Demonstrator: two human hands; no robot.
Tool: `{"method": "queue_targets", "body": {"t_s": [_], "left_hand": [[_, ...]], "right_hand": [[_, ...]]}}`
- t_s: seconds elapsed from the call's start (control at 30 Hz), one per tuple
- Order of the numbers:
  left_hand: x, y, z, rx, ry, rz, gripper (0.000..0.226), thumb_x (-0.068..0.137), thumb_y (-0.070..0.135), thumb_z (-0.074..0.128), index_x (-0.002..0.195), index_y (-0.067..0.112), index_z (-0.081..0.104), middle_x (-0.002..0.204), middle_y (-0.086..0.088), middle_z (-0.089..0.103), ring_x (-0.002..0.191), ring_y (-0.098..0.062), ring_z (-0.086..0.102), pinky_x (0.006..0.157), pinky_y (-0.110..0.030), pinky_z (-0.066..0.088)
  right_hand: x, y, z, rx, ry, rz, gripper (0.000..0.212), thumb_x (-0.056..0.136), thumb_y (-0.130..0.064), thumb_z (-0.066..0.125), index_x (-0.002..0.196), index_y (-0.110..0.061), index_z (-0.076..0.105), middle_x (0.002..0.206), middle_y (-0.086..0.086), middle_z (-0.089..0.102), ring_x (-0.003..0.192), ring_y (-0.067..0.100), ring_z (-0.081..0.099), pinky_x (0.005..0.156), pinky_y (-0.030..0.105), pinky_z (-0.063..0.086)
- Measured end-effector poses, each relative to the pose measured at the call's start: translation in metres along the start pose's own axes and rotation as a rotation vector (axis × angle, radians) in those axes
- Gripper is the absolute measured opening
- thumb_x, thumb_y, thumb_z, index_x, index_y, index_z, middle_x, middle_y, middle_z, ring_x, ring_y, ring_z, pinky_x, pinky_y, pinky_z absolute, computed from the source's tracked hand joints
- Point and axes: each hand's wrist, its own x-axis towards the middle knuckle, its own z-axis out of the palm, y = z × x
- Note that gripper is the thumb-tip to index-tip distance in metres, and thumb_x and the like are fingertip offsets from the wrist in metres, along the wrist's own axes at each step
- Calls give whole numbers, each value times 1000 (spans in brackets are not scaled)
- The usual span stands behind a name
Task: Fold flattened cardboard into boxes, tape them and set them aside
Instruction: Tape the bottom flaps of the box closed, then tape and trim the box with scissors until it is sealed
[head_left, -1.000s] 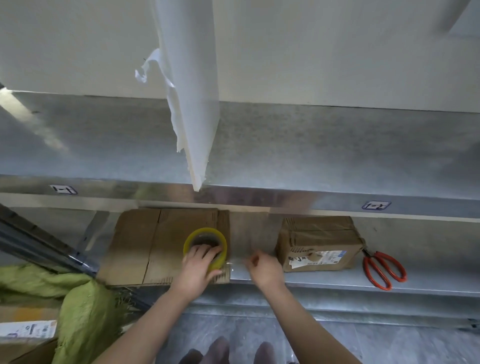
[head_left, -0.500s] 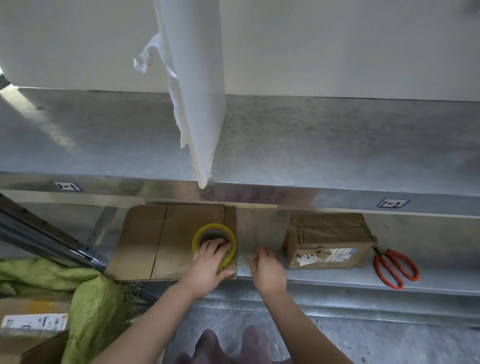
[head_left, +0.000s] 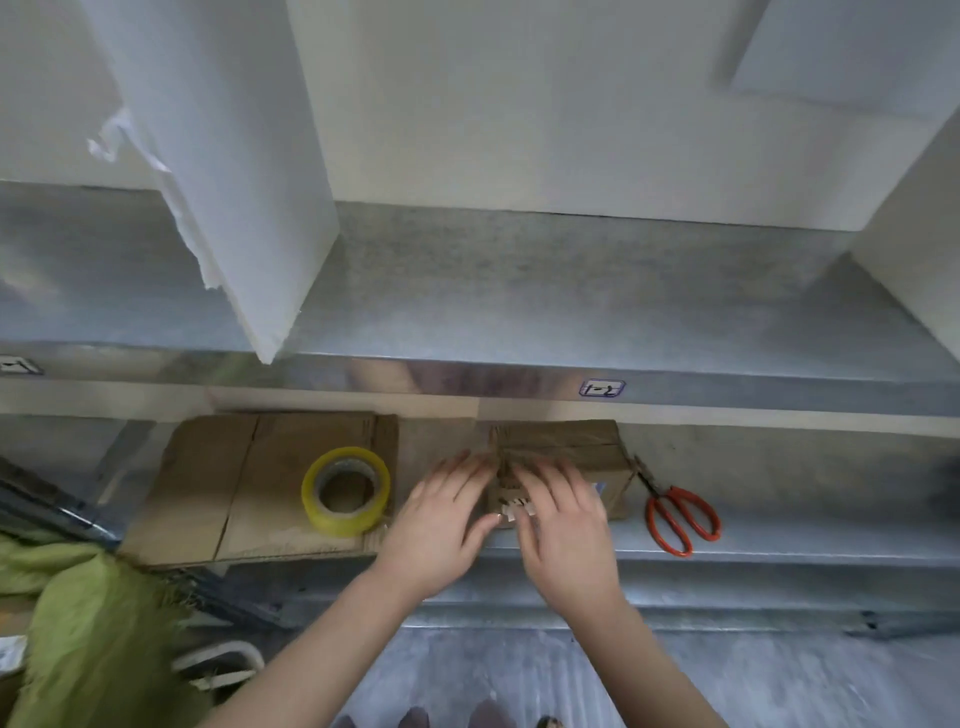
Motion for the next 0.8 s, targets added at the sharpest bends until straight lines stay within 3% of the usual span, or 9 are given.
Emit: {"method": "queue_targets", "body": {"t_s": [0.1, 0.17, 0.33, 0.4, 0.47, 0.57, 0.6, 0.7, 0.8], "left_hand": [[25, 43, 11, -5, 34, 19, 58, 96, 51, 34, 142, 16, 42, 146, 0, 44, 140, -17, 30, 115, -27, 16], [37, 63, 19, 22, 28, -13, 60, 96, 51, 33, 144, 16, 39, 148, 0, 42, 141, -18, 29, 115, -30, 22], [52, 75, 30, 78, 64, -249, 63, 94, 51, 33, 141, 11, 44, 146, -7, 45, 136, -25, 40, 110, -36, 23], [52, 73, 32, 7, 97, -349, 60, 97, 46, 36, 144, 10, 40, 151, -6, 37, 140, -24, 33, 111, -28, 20], [49, 70, 36, -137, 83, -411, 57, 100, 36, 42, 149, 11, 29, 157, -2, 23, 144, -19, 22, 111, -18, 9], [43, 72, 43, -297, 75, -461, 58, 100, 31, 43, 151, 16, 22, 158, 6, 11, 145, -8, 12, 112, -14, 7], [42, 74, 46, -377, 77, -491, 58, 100, 32, 43, 152, 18, 20, 157, 11, 8, 143, -2, 9, 112, -13, 8], [43, 81, 51, -626, 129, -602, 57, 101, 31, 43, 152, 25, 18, 156, 19, 2, 140, 6, 5, 111, -12, 10], [41, 82, 51, -769, 222, -678, 44, 101, 28, 44, 144, 29, 37, 153, 16, 22, 137, 7, 21, 112, -15, 19]], "right_hand": [[3, 50, -16, -61, -19, 55, 45, 90, -33, 44, 129, -17, 58, 134, 7, 57, 128, 31, 47, 103, 50, 43], [7, 79, -26, -87, -53, 77, 47, 88, -33, 44, 130, -16, 59, 135, 10, 57, 127, 34, 50, 102, 51, 44], [18, 123, -43, 47, -207, 153, 56, 87, -38, 40, 139, -18, 52, 139, 12, 53, 131, 35, 46, 98, 47, 49], [22, 133, -43, 182, -307, 183, 60, 89, -43, 37, 145, -24, 43, 148, 8, 44, 135, 29, 41, 105, 42, 44], [26, 139, -41, 349, -362, 229, 56, 93, -44, 43, 146, -26, 41, 148, 2, 43, 129, 22, 48, 106, 33, 41], [27, 141, -40, 585, -342, 338, 45, 97, -27, 55, 141, -24, 48, 139, -7, 52, 121, 6, 49, 92, -2, 27], [26, 142, -38, 657, -329, 375, 43, 97, -23, 55, 140, -23, 51, 137, -8, 54, 120, 3, 49, 87, -8, 22], [22, 142, -35, 825, -317, 453, 42, 97, -21, 56, 139, -26, 52, 133, -14, 54, 117, -4, 48, 84, -9, 26], [26, 142, -33, 844, -316, 508, 39, 95, -31, 59, 134, -34, 55, 125, -21, 55, 113, -5, 49, 82, -5, 34]]}}
